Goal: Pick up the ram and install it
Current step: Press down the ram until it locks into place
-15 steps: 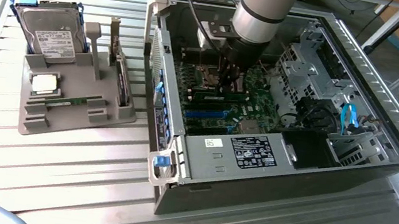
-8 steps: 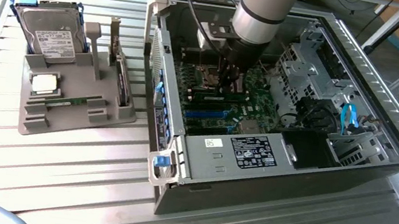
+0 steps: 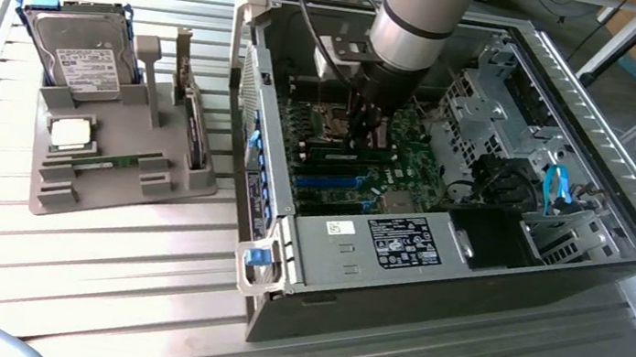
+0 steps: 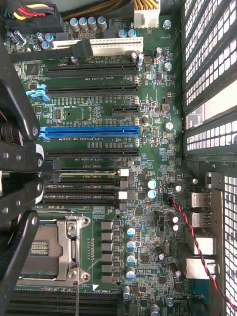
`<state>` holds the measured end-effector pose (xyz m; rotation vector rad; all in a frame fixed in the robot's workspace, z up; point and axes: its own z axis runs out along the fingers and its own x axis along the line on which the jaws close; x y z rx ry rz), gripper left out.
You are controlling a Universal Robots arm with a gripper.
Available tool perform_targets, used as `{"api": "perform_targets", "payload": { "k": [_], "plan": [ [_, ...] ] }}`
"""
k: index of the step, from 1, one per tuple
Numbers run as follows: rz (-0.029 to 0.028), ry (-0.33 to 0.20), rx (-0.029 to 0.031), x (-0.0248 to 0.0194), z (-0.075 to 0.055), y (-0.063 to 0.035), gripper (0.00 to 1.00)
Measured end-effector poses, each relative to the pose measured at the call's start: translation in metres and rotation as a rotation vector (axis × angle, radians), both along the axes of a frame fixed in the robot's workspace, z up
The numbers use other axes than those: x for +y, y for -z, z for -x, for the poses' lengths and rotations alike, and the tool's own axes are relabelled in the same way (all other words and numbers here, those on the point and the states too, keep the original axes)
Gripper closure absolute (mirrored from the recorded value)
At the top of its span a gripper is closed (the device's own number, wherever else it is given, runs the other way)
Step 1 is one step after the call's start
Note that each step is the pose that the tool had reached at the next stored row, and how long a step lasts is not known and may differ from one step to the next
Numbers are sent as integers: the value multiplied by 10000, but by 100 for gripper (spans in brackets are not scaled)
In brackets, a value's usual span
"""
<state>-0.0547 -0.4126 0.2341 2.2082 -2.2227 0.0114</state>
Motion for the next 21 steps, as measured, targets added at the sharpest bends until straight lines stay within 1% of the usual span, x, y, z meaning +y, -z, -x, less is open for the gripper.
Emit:
{"api": "perform_targets", "payload": {
  "k": [15, 18, 21],
  "plan": [
    [-1, 0, 0, -3, 0, 10, 90],
    [-11, 0, -6, -2, -1, -8, 90],
    [-2, 0, -1, -3, -2, -49, 90]
  ]
}}
